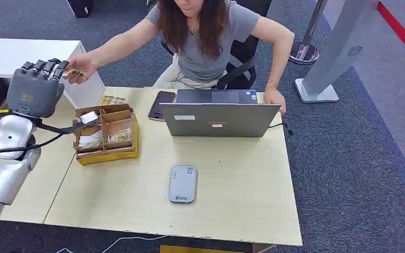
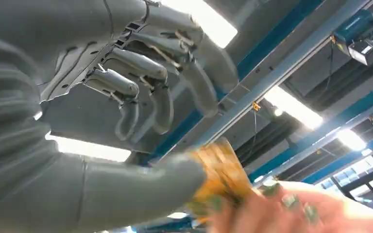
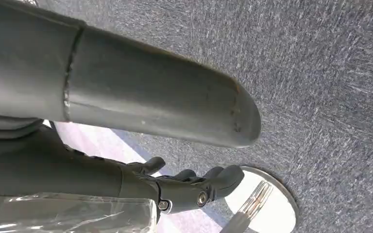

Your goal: Pass the card to the sensor for recognition and then transmit it.

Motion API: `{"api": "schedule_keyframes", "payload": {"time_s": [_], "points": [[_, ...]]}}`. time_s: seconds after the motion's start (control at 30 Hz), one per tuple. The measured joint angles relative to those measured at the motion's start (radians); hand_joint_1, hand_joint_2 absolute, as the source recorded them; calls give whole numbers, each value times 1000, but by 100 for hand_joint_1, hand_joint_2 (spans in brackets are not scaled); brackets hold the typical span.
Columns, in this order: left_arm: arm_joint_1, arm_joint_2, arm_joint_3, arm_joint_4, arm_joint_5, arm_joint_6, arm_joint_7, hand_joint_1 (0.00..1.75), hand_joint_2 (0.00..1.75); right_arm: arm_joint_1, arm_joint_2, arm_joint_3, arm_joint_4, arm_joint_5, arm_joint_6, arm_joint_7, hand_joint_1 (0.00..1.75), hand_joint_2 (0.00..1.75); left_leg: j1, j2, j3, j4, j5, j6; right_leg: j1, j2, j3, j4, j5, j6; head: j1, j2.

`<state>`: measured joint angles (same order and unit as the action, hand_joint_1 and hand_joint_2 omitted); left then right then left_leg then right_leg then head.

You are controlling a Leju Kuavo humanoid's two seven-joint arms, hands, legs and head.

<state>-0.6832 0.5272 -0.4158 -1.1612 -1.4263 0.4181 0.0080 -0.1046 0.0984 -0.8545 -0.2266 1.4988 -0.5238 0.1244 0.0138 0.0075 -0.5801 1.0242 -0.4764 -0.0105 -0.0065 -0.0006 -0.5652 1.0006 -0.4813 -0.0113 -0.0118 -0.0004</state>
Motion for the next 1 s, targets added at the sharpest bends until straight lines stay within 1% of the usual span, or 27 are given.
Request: {"api": "schedule_keyframes", "payload": {"time_s": [0.47,0.63,0.8,1.0], "points": [[0,-2,-9,8,-16,10,3,0,175,0,0,0,0,-5,-2,-2,0,0,0,0,0,0,0,0,0,0,0,0,0,0,0,0],[2,-5,-10,6,-13,23,4,0,175,0,0,0,0,-16,-3,-2,0,0,0,0,0,0,0,0,0,0,0,0,0,0,0,0],[53,-5,-9,-66,4,48,13,0,175,3,0,0,1,-25,-6,-10,0,0,0,0,0,0,0,0,0,0,0,0,0,0,0,0],[168,-2,13,-217,24,88,21,0,175,12,0,0,1,-51,-13,-18,0,0,0,0,0,0,0,0,0,0,0,0,0,0,0,0]]}}
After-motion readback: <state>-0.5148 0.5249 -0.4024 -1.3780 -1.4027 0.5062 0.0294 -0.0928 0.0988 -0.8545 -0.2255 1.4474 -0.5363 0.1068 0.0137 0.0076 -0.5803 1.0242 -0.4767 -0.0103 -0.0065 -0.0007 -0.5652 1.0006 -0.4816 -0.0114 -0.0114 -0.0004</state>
